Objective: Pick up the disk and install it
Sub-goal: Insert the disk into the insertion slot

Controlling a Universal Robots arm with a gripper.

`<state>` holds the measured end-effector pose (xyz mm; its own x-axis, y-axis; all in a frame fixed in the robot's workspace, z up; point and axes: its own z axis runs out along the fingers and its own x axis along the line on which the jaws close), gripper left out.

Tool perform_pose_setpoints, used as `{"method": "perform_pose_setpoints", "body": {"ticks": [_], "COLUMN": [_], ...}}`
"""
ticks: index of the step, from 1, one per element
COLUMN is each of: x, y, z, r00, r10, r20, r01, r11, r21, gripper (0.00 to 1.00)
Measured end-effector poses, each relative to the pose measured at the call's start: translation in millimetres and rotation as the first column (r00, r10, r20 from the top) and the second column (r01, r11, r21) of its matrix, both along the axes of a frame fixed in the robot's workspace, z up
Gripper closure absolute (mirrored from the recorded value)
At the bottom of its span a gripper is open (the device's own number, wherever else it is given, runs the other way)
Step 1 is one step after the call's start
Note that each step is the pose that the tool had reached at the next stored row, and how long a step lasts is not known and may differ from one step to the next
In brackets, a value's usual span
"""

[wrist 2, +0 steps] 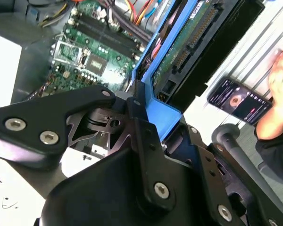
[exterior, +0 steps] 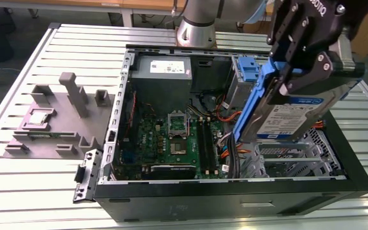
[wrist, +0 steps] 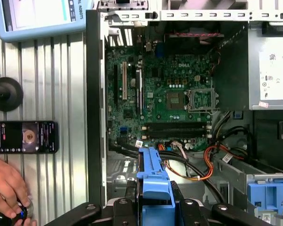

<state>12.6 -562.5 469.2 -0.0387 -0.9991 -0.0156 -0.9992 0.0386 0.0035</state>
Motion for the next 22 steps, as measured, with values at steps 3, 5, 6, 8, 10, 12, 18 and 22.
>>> {"method": "perform_pose_setpoints", "body": {"ticks": [3, 5, 6, 8, 10, 12, 18, 22], "x": [9.4, 15.0, 18.0, 23.3, 26.9, 29.6, 35.5, 40.1], "y": [-0.1, -0.3, -0.3, -0.5, -0.6, -0.9, -1.9, -2.9], "z": [-2.8, -4.7, -5.5, -7.3, -9.2, -11.5, -16.0, -18.0], "r00": [1.0, 1.0, 1.0, 1.0, 1.0, 1.0, 0.9998, 0.9998], "r10": [0.001, 0.001, 0.001, 0.001, 0.001, 0.002, 0.018, 0.019], "r20": [0.0001, 0.0001, 0.0001, 0.0, 0.0, 0.0001, 0.0001, 0.0001], "r01": [-0.001, -0.001, -0.001, -0.001, -0.001, -0.002, -0.018, -0.019], "r11": [1.0, 1.0, 1.0, 1.0, 1.0, 1.0, 0.9998, 0.9998], "r21": [0.0001, 0.0001, 0.0001, 0.0001, 0.0, -0.0004, -0.0007, -0.0006], "gripper": [0.63, 0.63, 0.63, 0.63, 0.63, 0.63, 0.63, 0.63]}}
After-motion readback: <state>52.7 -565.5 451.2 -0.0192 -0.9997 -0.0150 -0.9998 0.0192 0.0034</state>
